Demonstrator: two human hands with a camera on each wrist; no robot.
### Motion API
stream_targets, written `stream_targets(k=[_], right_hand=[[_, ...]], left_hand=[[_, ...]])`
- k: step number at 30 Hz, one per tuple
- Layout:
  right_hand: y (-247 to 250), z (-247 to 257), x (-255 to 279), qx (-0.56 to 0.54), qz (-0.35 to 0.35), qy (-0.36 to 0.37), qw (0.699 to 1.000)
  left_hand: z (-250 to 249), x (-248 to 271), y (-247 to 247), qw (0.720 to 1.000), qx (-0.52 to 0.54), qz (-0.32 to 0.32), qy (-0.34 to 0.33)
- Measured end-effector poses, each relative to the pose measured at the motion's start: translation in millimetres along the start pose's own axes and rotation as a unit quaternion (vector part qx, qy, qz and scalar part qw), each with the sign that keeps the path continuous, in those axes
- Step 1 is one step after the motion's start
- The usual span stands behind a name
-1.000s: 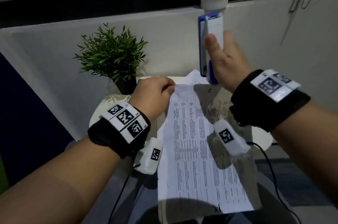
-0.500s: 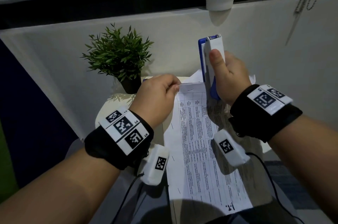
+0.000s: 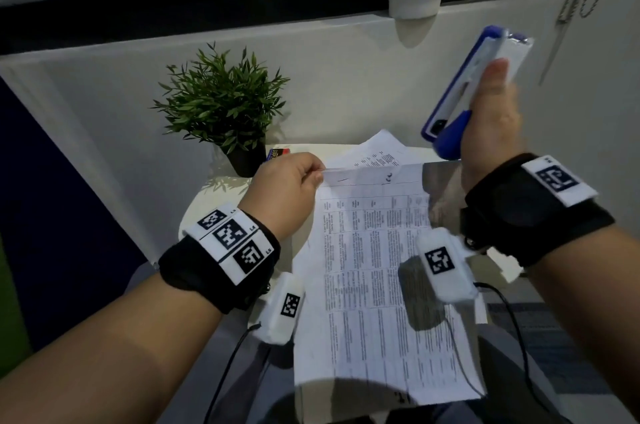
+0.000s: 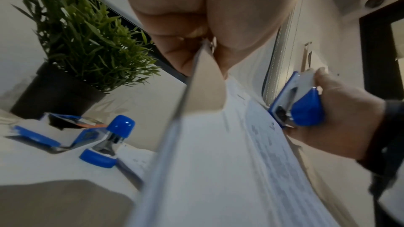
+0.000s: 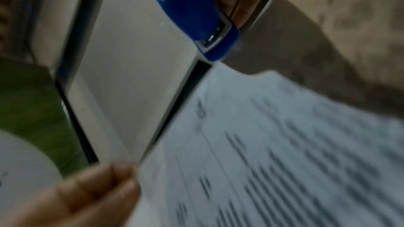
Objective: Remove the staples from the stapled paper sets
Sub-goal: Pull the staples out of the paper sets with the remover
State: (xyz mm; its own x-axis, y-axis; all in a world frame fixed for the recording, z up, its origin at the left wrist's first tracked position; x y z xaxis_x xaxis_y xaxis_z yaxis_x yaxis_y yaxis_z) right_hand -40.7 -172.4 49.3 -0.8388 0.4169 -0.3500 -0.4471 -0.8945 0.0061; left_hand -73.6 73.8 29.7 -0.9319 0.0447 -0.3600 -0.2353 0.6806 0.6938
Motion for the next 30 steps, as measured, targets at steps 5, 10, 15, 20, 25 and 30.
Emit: stream_targets(k=[5, 10, 15, 20, 25, 30], right_hand=[[-22, -8, 31, 0.122, 0.198, -0.013, 0.973], [-39, -69, 80, 0.327, 0.333, -0.108, 0.878], [-42, -83, 88, 0.347, 0.357, -0.178, 0.849], [-42, -94, 94, 0.202, 0.362, -0.284, 0.865], [-40, -100, 95, 0.161, 0.35, -0.302, 0.872], [-40, -101, 96, 0.148, 0.351, -0.307, 0.872]], left_hand=[[22, -16, 1, 0.997, -0.057, 0.006, 0.042], [27, -36, -9, 0.982, -0.176, 0.053, 0.037], [6, -39, -54, 0.939, -0.299, 0.164, -0.048], [29, -43, -104, 0.889, -0.317, 0.33, 0.001], [46, -41, -115, 0.851, -0.363, 0.377, 0.044], [36, -39, -119, 0.86, -0.345, 0.375, 0.027]])
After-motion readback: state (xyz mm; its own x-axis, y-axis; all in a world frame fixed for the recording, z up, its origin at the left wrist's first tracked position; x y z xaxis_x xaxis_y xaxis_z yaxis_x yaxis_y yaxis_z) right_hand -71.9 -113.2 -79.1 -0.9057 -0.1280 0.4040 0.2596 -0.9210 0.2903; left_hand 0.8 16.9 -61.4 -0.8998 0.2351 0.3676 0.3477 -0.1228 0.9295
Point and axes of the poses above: each hand's wrist, its own x-axis away from the middle knuckle, its own y-axis out of the back of the hand, z = x × y, the point moved 8 cm from there along -x, towards the middle knuckle, and after that the axes turned 7 degrees about x, right-handed, at the moved point
